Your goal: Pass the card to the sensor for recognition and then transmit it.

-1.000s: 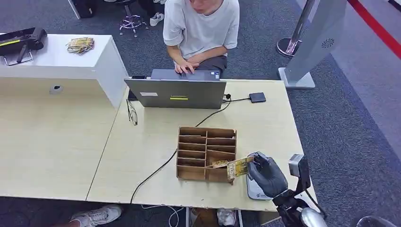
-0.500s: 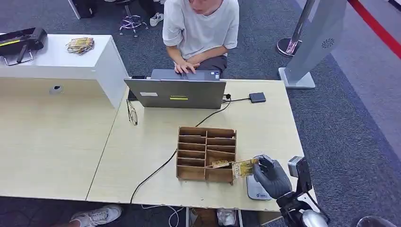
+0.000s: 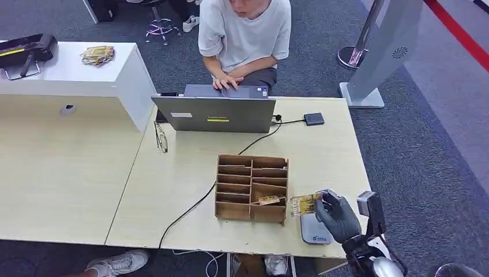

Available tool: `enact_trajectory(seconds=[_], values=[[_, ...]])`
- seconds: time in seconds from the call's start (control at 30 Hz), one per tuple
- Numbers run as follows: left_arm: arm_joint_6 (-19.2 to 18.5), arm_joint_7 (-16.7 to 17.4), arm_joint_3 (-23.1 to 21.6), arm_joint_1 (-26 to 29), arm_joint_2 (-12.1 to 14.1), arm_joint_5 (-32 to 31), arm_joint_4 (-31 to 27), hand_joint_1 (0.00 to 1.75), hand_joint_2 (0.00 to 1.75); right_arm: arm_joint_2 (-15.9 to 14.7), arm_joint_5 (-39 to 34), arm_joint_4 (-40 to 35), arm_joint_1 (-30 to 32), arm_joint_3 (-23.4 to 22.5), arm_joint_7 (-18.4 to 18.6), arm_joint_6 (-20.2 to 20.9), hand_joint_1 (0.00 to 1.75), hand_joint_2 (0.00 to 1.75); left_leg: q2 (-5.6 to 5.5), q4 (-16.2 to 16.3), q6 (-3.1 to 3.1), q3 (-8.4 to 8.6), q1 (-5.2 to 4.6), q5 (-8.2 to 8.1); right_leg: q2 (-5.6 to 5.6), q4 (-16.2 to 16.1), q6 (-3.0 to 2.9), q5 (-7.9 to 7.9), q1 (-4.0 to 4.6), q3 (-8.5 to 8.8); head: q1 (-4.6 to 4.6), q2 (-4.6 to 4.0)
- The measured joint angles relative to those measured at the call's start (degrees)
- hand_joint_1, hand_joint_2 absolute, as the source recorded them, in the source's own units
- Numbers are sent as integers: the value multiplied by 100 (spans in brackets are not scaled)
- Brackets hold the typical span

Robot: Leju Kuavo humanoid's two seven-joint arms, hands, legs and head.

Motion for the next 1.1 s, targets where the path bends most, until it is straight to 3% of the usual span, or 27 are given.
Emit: enact_trajectory(seconds=[1.1], values=[[0,0,0,0,0,-9,0,0,0,-232,638,372,-3,-455,-9,-118,175,175,0,0,0,0,-1,0,0,0,0,0,-1,0,-2,0]])
